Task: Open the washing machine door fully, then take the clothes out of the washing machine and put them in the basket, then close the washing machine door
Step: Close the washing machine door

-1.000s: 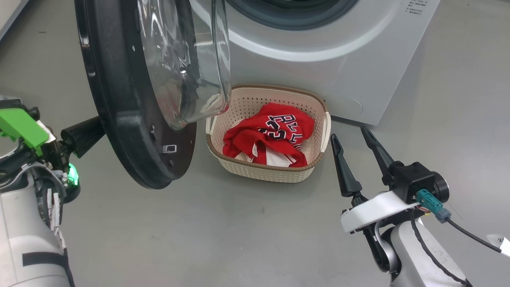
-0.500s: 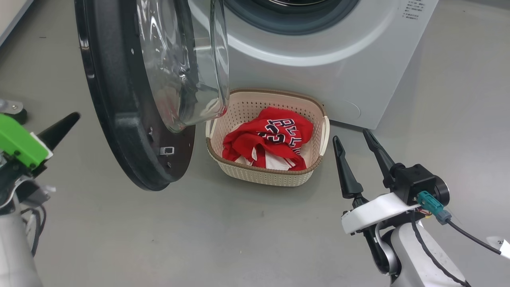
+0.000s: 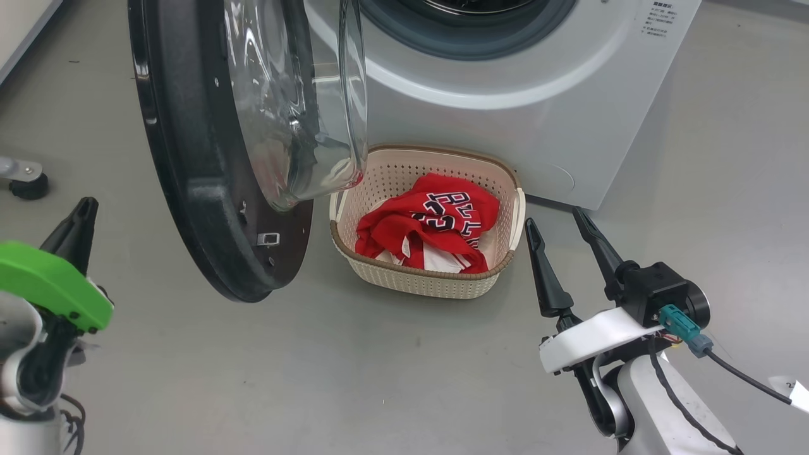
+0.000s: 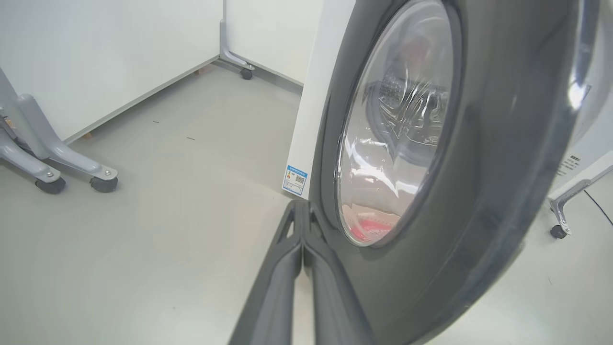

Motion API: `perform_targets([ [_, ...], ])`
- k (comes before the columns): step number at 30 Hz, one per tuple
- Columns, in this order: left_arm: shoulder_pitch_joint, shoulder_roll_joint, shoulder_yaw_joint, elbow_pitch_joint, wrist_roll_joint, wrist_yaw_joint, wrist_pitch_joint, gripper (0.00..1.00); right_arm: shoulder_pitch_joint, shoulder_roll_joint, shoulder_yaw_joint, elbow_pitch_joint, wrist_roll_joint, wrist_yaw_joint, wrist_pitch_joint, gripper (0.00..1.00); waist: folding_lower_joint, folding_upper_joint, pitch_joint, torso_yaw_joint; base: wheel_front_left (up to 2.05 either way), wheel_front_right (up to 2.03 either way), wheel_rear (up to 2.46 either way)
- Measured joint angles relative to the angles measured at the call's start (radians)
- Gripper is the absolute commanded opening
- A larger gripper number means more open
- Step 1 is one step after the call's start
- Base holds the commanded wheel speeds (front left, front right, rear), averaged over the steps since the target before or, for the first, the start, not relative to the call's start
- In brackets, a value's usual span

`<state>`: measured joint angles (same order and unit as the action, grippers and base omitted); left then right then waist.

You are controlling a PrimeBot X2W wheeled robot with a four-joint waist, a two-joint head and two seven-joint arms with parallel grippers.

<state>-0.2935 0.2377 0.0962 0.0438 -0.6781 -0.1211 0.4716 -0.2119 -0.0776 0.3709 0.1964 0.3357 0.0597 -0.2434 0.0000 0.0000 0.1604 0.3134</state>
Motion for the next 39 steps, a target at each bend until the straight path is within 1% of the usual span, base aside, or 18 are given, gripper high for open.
perform_targets([
  [1, 0.012, 0.0, -0.005, -0.007, 0.009, 0.0, -0.032, 0.0, 0.0, 0.0, 0.0, 0.0, 0.0, 0.0, 0.0, 1.0, 0.0, 0.0, -0.001, 0.0, 0.0, 0.0, 0.0],
  [2, 0.012, 0.0, -0.005, -0.007, 0.009, 0.0, -0.032, 0.0, 0.0, 0.0, 0.0, 0.0, 0.0, 0.0, 0.0, 1.0, 0.0, 0.0, -0.001, 0.0, 0.0, 0.0, 0.0],
  [7, 0.061, -0.006, -0.007, -0.023, 0.039, 0.0, -0.186, 0.0, 0.002, 0.0, 0.0, 0.004, 0.0, 0.0, 0.0, 1.0, 0.0, 0.0, -0.004, 0.002, 0.0, 0.0, 0.0],
  [10, 0.091, -0.014, -0.02, -0.024, 0.053, 0.0, -0.255, 0.0, 0.004, 0.0, 0.0, 0.005, 0.0, 0.0, -0.001, 1.0, 0.0, 0.0, -0.007, 0.003, 0.0, 0.0, 0.0],
  [11, 0.112, -0.019, -0.03, -0.019, 0.058, 0.0, -0.293, 0.0, 0.008, 0.0, 0.0, 0.006, 0.0, 0.0, -0.001, 1.0, 0.0, 0.0, -0.009, 0.004, 0.0, 0.0, 0.0],
  [12, 0.112, -0.019, -0.03, -0.019, 0.058, 0.0, -0.293, 0.0, 0.008, 0.0, 0.0, 0.006, 0.0, 0.0, -0.001, 1.0, 0.0, 0.0, -0.009, 0.004, 0.0, 0.0, 0.0],
  [13, 0.132, -0.022, -0.038, -0.014, 0.068, 0.0, -0.328, 0.0, 0.01, 0.001, 0.0, 0.007, 0.0, 0.0, -0.002, 1.0, 0.0, 0.0, -0.011, 0.004, 0.0, 0.0, 0.0],
  [14, 0.132, -0.022, -0.038, -0.014, 0.068, 0.0, -0.328, 0.09, 0.01, 0.001, 0.0, 0.007, 0.0, 0.0, -0.002, 1.0, 0.0, 0.0, -0.011, 0.004, 0.0, 0.0, 0.0],
  [15, 0.14, -0.026, -0.04, -0.01, 0.073, 0.0, -0.346, 0.43, 0.011, 0.001, 0.0, 0.008, 0.0, 0.0, -0.002, 1.0, 0.0, 0.0, -0.012, 0.004, 0.0, 0.0, 0.0],
  [16, 0.149, -0.026, -0.045, -0.008, 0.08, 0.0, -0.368, 1.0, 0.011, 0.001, 0.0, 0.008, 0.0, 0.0, -0.002, 1.0, 0.0, 0.0, -0.013, 0.004, 0.0, 0.0, 0.0],
  [21, 0.186, -0.029, -0.063, 0.019, 0.096, 0.0, -0.431, 1.0, 0.012, 0.002, 0.001, 0.009, 0.0, 0.0, -0.004, 1.0, 0.0, 0.0, -0.018, 0.004, 0.0, 0.0, 0.0],
  [24, 0.198, -0.018, -0.086, 0.023, 0.124, 0.0, -0.472, 1.0, 0.014, 0.002, 0.001, 0.01, 0.0, 0.0, -0.004, 1.0, 0.0, 0.0, -0.02, 0.003, 0.0, 0.0, 0.0],
  [28, 0.203, -0.017, -0.087, 0.039, 0.135, 0.0, -0.521, 1.0, 0.015, 0.003, 0.001, 0.01, 0.0, 0.0, -0.004, 1.0, 0.0, 0.0, -0.021, 0.002, 0.0, 0.0, 0.0],
  [39, 0.204, -0.015, -0.123, 0.075, 0.144, 0.0, -0.591, 1.0, 0.016, 0.004, 0.001, 0.011, 0.0, 0.0, -0.005, 1.0, 0.0, 0.0, -0.025, 0.003, 0.0, 0.0, 0.0],
])
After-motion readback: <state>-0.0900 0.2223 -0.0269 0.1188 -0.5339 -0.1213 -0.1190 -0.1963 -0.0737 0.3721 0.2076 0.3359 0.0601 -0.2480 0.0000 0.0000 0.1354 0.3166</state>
